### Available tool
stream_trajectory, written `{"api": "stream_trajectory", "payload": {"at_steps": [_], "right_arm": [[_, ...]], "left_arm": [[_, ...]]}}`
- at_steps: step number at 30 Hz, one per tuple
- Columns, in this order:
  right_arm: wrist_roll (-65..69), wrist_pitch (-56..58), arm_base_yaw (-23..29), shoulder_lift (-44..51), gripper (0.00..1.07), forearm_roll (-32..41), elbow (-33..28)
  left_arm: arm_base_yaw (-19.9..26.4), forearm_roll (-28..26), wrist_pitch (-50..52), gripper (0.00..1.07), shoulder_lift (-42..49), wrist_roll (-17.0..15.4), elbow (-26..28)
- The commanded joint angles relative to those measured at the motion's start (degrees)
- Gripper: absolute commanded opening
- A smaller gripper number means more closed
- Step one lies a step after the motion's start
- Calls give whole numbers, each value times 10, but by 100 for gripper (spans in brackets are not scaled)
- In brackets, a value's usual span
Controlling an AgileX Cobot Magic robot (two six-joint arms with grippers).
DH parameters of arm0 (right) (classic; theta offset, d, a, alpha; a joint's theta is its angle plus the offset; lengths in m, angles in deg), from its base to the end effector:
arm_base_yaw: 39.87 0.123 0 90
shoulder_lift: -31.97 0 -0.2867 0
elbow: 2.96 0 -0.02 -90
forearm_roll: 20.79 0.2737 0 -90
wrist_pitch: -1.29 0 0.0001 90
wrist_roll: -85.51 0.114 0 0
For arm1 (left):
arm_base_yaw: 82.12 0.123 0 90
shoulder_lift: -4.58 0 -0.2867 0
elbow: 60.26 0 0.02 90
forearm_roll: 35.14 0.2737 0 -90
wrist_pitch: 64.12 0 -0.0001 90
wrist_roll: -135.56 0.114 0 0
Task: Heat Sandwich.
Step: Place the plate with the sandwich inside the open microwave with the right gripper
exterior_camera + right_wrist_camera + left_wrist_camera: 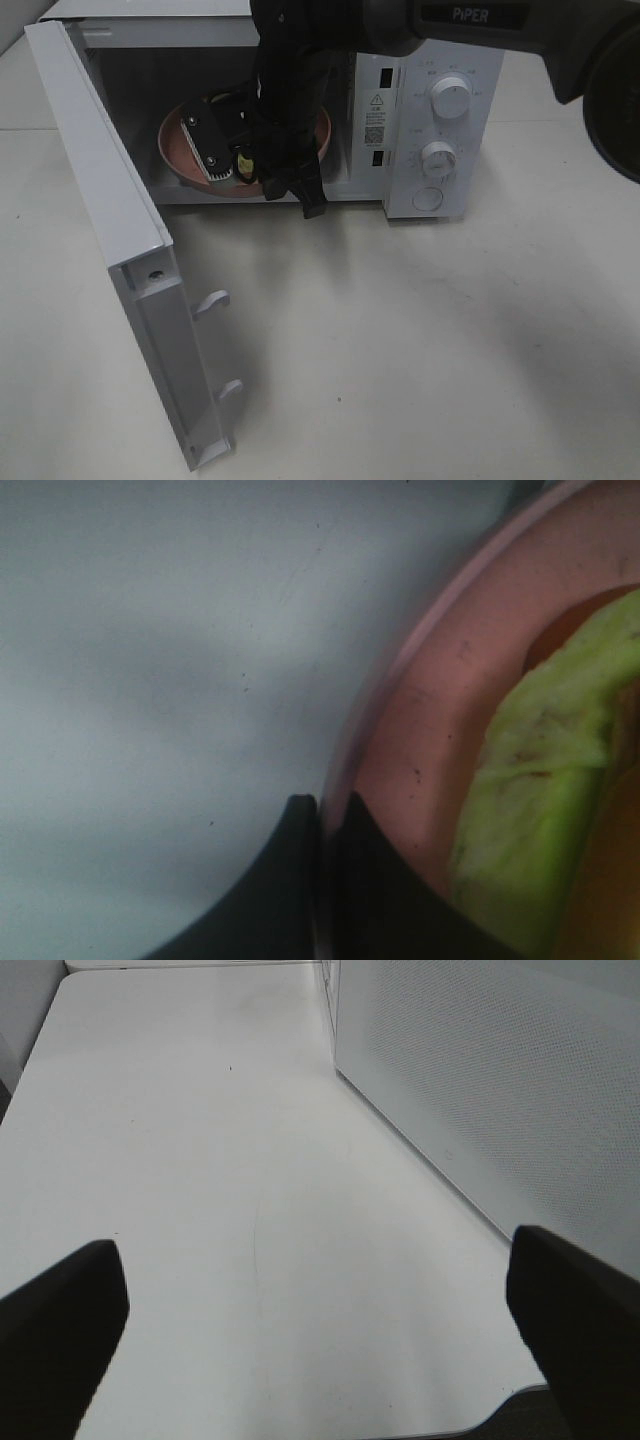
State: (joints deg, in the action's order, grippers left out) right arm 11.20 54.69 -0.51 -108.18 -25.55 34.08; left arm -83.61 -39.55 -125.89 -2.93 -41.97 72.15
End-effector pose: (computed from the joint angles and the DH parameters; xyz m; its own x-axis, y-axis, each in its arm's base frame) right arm 0.4197 0.3344 0.1598 0.4393 -0.8979 -0.0294 -0.8270 -0.3914 -0.4037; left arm 0.0301 -0.0085 0.2821 -0.4501 0.0183 -0.8928 0.0894 0.9957 -0.0246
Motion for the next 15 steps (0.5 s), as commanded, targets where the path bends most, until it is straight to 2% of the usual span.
{"api": "stream_trajectory", "payload": {"at_steps": [1,7,15], "right_arm": [[12,1,-1,-11,0,-7,30],[21,-9,-6,-29,0,-7,57],[21,-36,-18,-40,0,-12,61]], "left_arm": [[3,-5,3,98,13,-3,-1],[3,-5,3,98,13,-3,-1],[3,-5,3,98,9,-3,-1]]}}
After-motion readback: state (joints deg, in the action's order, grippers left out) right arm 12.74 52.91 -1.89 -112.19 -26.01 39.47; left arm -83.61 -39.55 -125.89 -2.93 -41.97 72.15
